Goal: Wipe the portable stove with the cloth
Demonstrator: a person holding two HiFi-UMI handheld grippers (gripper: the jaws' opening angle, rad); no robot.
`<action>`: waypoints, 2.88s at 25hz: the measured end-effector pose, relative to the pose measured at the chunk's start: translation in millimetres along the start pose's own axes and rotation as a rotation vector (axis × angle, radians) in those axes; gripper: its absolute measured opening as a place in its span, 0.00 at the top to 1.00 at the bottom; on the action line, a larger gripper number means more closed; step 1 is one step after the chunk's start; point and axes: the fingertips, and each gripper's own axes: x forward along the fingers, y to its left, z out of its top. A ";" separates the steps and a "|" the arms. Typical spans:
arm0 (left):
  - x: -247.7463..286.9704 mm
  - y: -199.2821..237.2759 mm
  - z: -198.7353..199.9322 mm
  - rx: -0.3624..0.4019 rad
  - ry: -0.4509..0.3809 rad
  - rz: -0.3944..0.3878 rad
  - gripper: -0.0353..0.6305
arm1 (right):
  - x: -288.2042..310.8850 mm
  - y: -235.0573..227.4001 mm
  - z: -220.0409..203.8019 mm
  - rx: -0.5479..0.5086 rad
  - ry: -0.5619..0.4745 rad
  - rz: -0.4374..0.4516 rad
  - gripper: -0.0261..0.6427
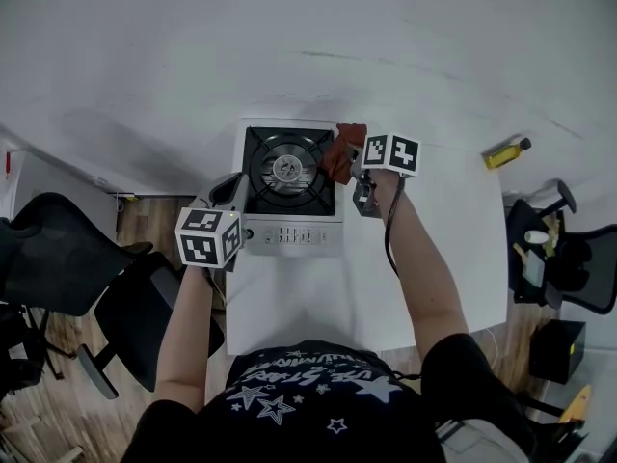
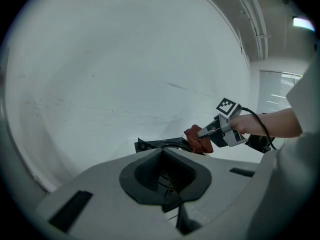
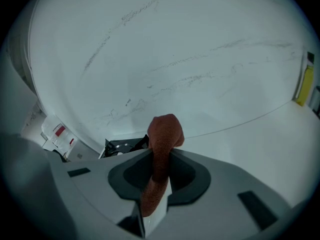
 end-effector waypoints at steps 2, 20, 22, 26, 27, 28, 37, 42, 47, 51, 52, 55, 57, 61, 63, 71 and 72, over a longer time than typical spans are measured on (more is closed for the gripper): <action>-2.2 -0.6 2.5 0.002 -0.005 -0.001 0.94 | -5.2 -2.8 1.5 0.012 -0.010 0.003 0.86; -42.3 17.7 13.6 -0.018 -0.056 0.041 0.94 | -43.6 183.6 2.4 -0.087 -0.057 0.386 0.86; -43.6 20.8 11.8 -0.026 -0.055 0.044 0.94 | -33.5 202.5 -7.6 -0.084 -0.033 0.413 0.86; -43.3 28.4 5.6 -0.037 -0.046 0.049 0.94 | -8.2 234.3 -30.3 -0.114 0.031 0.434 0.86; -43.1 30.1 4.1 -0.041 -0.044 0.051 0.94 | -2.0 240.6 -36.2 -0.124 0.047 0.434 0.86; -42.7 31.5 2.6 -0.045 -0.043 0.052 0.94 | 4.1 245.4 -41.7 -0.134 0.062 0.432 0.86; -38.8 44.6 -15.2 -0.071 -0.008 0.056 0.94 | 49.6 244.7 -75.2 -0.271 0.175 0.331 0.86; -37.3 47.4 -18.4 -0.077 -0.002 0.057 0.94 | 56.2 233.8 -79.1 -0.288 0.191 0.304 0.86; -35.2 45.3 -20.6 -0.080 0.005 0.052 0.94 | 55.1 219.6 -78.4 -0.306 0.189 0.267 0.86; -32.3 40.8 -20.9 -0.073 0.011 0.040 0.94 | 52.9 208.3 -76.8 -0.287 0.183 0.252 0.86; -31.6 39.0 -20.9 -0.072 0.012 0.036 0.94 | 51.9 205.3 -76.8 -0.282 0.182 0.248 0.86; -30.0 33.3 -21.0 -0.066 0.015 0.028 0.94 | 47.8 195.5 -76.0 -0.273 0.176 0.236 0.86; -29.2 30.6 -20.7 -0.061 0.017 0.022 0.94 | 45.3 189.1 -74.7 -0.261 0.171 0.229 0.86; -27.3 26.4 -20.0 -0.056 0.020 0.015 0.94 | 40.8 179.6 -73.8 -0.230 0.163 0.229 0.86; -25.9 24.3 -19.3 -0.053 0.021 0.012 0.94 | 38.8 175.3 -73.7 -0.220 0.159 0.229 0.86; -21.3 15.1 -16.0 -0.043 0.020 -0.001 0.94 | 25.5 153.0 -68.6 -0.189 0.134 0.204 0.86; -20.7 13.6 -15.7 -0.042 0.020 -0.004 0.94 | 24.3 149.7 -68.4 -0.181 0.132 0.202 0.86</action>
